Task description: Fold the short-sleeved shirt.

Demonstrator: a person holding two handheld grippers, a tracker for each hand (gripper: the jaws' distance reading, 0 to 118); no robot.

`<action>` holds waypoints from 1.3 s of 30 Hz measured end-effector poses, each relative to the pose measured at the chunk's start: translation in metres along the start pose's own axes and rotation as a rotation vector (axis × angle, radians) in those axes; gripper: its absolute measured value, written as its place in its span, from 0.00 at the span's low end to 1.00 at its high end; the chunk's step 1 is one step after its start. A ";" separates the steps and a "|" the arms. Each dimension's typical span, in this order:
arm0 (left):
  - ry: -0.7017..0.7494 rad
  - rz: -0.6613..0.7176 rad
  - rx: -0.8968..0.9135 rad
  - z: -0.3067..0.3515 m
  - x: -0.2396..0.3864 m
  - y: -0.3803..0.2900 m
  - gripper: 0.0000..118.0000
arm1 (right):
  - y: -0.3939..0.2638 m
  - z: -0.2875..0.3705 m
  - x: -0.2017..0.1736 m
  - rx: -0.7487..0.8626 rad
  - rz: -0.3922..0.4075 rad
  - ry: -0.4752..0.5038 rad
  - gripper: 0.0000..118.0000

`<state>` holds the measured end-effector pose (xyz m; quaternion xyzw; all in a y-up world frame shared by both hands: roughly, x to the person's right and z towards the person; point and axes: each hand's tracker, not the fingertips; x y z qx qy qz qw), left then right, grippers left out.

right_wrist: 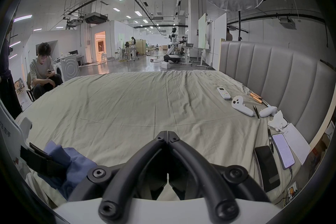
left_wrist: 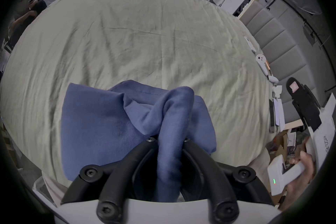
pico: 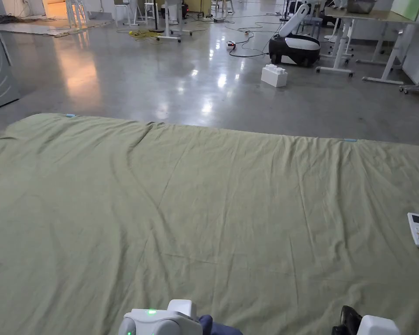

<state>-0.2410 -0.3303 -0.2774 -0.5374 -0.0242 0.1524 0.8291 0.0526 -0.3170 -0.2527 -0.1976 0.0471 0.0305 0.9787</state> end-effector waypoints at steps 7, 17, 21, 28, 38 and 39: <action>-0.112 0.034 0.013 0.022 -0.007 0.006 0.43 | -0.002 0.001 0.001 -0.010 -0.009 0.001 0.01; -0.229 0.051 0.110 0.068 -0.033 0.016 0.35 | -0.001 0.000 0.003 -0.012 -0.015 -0.001 0.01; -0.184 -0.010 -0.018 0.034 -0.028 0.004 0.16 | -0.001 0.000 0.003 -0.012 -0.014 0.000 0.01; -0.234 0.044 -0.060 -0.016 -0.019 -0.021 0.07 | -0.001 0.001 0.005 -0.007 -0.007 -0.005 0.01; -0.207 -0.050 0.023 -0.015 -0.007 -0.034 0.05 | 0.006 0.004 0.006 0.024 0.006 -0.005 0.01; -0.203 -0.082 0.051 -0.007 -0.004 -0.035 0.05 | 0.008 0.005 0.005 0.033 0.009 -0.004 0.01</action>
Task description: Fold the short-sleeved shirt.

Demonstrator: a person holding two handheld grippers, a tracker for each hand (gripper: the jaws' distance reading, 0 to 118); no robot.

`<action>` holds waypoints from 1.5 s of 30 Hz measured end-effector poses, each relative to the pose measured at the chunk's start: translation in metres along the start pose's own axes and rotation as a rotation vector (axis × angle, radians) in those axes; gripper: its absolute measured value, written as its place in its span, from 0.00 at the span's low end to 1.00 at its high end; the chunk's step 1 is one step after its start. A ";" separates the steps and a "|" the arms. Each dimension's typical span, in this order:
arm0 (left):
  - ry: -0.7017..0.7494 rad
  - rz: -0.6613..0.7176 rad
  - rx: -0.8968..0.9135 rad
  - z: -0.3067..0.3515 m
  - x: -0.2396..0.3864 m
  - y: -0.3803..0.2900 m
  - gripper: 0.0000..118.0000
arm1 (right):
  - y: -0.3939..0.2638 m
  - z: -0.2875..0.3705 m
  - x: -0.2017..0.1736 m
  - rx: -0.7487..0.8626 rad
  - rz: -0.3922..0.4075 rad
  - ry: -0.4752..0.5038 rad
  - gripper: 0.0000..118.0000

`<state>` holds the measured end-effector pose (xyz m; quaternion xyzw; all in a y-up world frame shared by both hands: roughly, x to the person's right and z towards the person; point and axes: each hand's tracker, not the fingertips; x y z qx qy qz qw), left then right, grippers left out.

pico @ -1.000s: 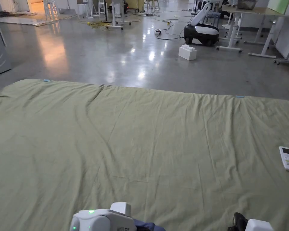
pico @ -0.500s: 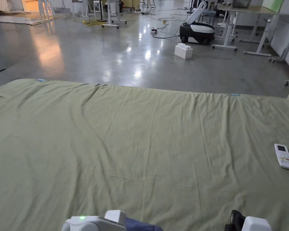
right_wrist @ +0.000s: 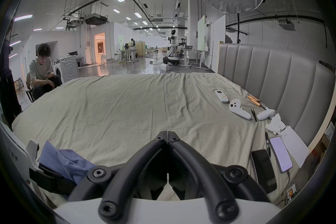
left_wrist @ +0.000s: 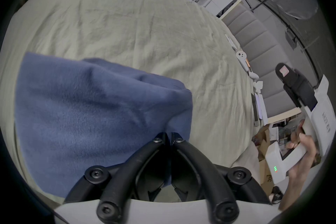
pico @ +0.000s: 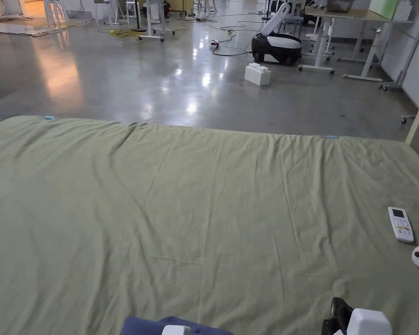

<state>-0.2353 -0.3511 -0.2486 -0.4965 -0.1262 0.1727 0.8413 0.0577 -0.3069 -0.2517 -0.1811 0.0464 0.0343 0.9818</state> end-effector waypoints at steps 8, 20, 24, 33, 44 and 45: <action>-0.015 -0.149 0.277 0.070 0.013 0.015 0.05 | 0.024 0.006 -0.007 0.076 0.011 -0.003 0.01; 0.397 -0.226 0.882 0.153 -0.001 0.042 0.05 | 0.077 0.010 -0.019 0.237 0.035 -0.028 0.01; 0.490 -0.221 0.993 0.169 -0.008 0.046 0.05 | 0.090 0.012 -0.021 0.276 0.042 -0.039 0.01; 0.583 -0.193 1.020 0.182 -0.024 0.052 0.05 | 0.105 0.013 -0.018 0.329 0.055 -0.070 0.01; 0.605 -0.132 0.839 0.174 -0.073 0.024 0.05 | 0.045 0.034 -0.062 0.116 0.033 0.057 0.01; 0.603 -0.127 0.807 0.171 -0.078 0.020 0.05 | 0.034 0.035 -0.073 0.083 0.041 0.089 0.01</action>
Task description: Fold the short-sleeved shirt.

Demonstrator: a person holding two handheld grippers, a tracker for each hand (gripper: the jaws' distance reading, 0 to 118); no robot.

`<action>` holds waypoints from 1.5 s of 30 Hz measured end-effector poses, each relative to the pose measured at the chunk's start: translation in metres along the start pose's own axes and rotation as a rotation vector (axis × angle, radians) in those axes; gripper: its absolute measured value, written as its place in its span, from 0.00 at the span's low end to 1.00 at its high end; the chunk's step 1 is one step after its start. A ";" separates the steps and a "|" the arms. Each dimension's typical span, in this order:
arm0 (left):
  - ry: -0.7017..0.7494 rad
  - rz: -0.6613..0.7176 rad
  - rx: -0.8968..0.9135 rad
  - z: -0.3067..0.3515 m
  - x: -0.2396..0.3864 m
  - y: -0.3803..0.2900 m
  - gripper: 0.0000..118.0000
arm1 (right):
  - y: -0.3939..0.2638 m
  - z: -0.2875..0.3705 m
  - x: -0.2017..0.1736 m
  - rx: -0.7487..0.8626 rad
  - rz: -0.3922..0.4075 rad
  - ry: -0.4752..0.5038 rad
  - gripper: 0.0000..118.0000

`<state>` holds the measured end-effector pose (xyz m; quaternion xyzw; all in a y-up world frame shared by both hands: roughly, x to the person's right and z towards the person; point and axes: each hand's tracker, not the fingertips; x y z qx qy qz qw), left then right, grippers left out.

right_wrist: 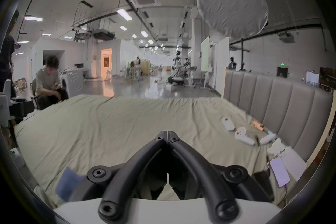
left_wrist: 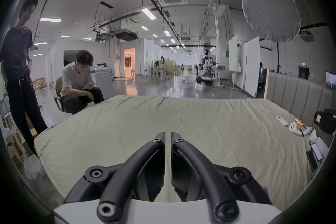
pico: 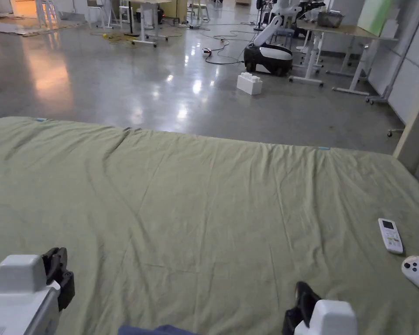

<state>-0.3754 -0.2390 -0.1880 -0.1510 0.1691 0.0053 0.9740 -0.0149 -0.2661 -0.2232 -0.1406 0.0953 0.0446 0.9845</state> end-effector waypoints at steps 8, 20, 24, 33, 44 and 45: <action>-0.052 0.025 -0.168 0.004 -0.016 -0.044 0.05 | -0.079 -0.017 -0.098 -0.201 0.106 0.200 0.01; -0.338 0.222 -0.512 -0.035 -0.038 -0.073 0.34 | -0.108 -0.056 -0.118 -0.317 0.134 0.120 0.01; -0.526 0.359 -0.609 -0.066 -0.049 -0.082 0.68 | -0.115 -0.064 -0.112 -0.330 0.126 0.112 0.01; -0.796 0.586 -0.924 -0.153 -0.038 -0.132 0.73 | -0.105 -0.055 -0.112 -0.325 0.113 0.109 0.01; -0.833 0.657 -0.908 -0.153 -0.025 -0.143 0.29 | -0.109 -0.052 -0.104 -0.298 0.129 0.120 0.01; -0.829 0.693 -0.917 -0.153 -0.027 -0.144 0.27 | -0.109 -0.051 -0.105 -0.294 0.137 0.122 0.01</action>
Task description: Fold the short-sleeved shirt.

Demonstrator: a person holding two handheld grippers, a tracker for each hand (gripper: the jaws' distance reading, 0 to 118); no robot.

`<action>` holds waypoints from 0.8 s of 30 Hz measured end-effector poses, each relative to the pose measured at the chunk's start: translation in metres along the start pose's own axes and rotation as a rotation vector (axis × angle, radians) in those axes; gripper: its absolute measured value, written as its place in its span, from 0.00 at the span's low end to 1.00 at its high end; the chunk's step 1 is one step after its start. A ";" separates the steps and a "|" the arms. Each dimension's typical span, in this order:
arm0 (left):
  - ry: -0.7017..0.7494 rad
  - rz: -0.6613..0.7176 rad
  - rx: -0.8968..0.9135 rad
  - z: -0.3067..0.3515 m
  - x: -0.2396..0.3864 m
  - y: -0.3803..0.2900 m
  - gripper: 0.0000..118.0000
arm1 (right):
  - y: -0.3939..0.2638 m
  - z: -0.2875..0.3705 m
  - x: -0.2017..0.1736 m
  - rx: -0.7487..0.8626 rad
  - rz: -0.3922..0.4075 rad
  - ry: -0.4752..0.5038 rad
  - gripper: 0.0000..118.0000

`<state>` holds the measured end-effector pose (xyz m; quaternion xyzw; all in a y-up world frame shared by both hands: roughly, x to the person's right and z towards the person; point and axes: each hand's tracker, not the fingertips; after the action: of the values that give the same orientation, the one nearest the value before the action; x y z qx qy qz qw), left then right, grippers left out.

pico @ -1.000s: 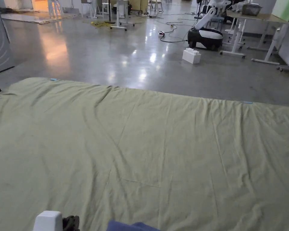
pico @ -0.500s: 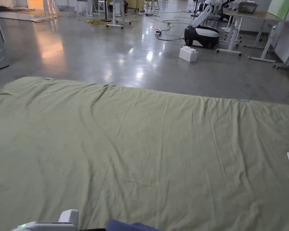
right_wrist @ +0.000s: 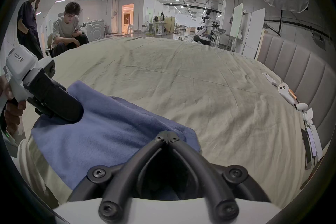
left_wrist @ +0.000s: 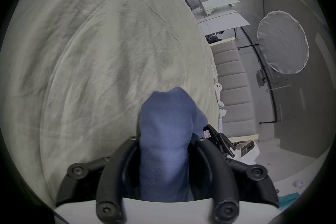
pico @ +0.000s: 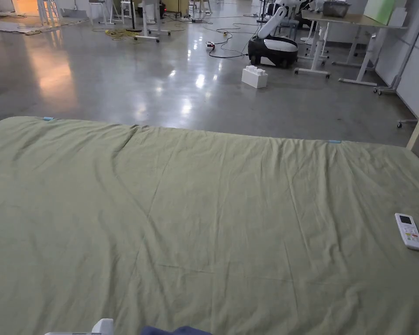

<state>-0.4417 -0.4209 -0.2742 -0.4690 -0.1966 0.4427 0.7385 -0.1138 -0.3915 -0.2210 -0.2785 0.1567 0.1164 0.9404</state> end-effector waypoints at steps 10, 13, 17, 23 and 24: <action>-0.097 0.035 0.038 0.029 0.042 -0.028 0.22 | -0.004 -0.004 0.014 0.017 -0.003 0.010 0.01; -0.115 0.037 0.059 0.049 0.052 -0.028 0.22 | 0.006 -0.003 0.032 0.034 -0.044 -0.009 0.01; -0.104 0.057 0.101 0.082 -0.002 0.006 0.22 | 0.032 0.000 0.068 0.083 -0.091 -0.041 0.01; -0.023 0.064 0.169 0.138 -0.035 0.044 0.22 | 0.087 0.010 0.131 0.201 -0.105 -0.142 0.01; -0.004 0.067 0.180 0.148 -0.039 0.050 0.22 | 0.095 0.011 0.140 0.218 -0.111 -0.152 0.01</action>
<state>-0.5909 -0.3683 -0.2411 -0.4060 -0.1418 0.4840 0.7621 -0.0109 -0.2891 -0.3087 -0.1735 0.0810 0.0675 0.9792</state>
